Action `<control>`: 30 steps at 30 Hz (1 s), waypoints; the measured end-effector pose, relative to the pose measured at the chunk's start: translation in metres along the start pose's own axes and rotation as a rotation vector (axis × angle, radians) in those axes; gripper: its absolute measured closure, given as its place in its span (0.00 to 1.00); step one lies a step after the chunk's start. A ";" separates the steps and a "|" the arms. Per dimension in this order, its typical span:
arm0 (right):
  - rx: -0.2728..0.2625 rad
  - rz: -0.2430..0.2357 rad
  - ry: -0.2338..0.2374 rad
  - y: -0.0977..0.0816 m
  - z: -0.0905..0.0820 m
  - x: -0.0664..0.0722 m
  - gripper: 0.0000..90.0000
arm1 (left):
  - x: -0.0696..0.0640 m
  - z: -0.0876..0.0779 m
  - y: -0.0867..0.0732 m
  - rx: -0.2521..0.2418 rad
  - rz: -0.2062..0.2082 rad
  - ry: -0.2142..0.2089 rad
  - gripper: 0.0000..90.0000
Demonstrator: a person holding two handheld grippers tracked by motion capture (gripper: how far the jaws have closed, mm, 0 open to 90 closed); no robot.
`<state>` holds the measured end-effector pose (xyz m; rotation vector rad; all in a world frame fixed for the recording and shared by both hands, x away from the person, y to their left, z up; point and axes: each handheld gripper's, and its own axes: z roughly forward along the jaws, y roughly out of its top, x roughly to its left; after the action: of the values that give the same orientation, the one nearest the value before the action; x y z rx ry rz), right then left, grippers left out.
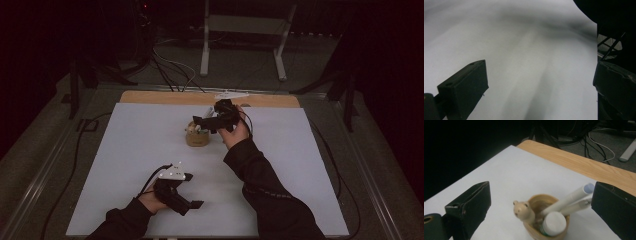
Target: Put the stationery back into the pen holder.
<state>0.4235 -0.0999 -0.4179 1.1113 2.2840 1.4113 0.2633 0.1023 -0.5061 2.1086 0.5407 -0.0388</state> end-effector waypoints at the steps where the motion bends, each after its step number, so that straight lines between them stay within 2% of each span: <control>1: 0.002 -0.007 0.002 -0.001 -0.002 0.000 0.01 | 0.000 0.000 0.000 0.001 0.001 0.000 0.01; 6: -0.007 -0.020 0.003 -0.006 -0.015 0.000 0.00 | -0.001 0.000 0.002 -0.002 -0.001 0.000 0.01; 7: -0.017 -0.030 -0.016 -0.007 -0.018 0.001 0.00 | -0.001 0.000 0.002 0.000 0.002 0.001 0.01; 9: -0.013 -0.033 0.001 -0.008 -0.023 -0.001 0.00 | -0.001 0.000 0.003 -0.001 0.002 0.000 0.01; 15: -0.011 -0.039 0.000 -0.018 -0.036 -0.005 0.00 | 0.000 0.000 0.003 -0.003 0.003 0.000 0.01; 19: -0.034 -0.044 -0.010 -0.026 -0.044 -0.008 0.00 | 0.000 0.000 0.003 -0.007 0.001 -0.001 0.01; 30: -0.017 -0.044 -0.002 -0.055 -0.070 -0.012 0.00 | -0.001 -0.001 0.000 -0.004 0.001 0.000 0.01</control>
<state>0.3669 -0.1689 -0.4310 1.0499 2.2766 1.4100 0.2621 0.1030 -0.5054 2.1052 0.5390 -0.0373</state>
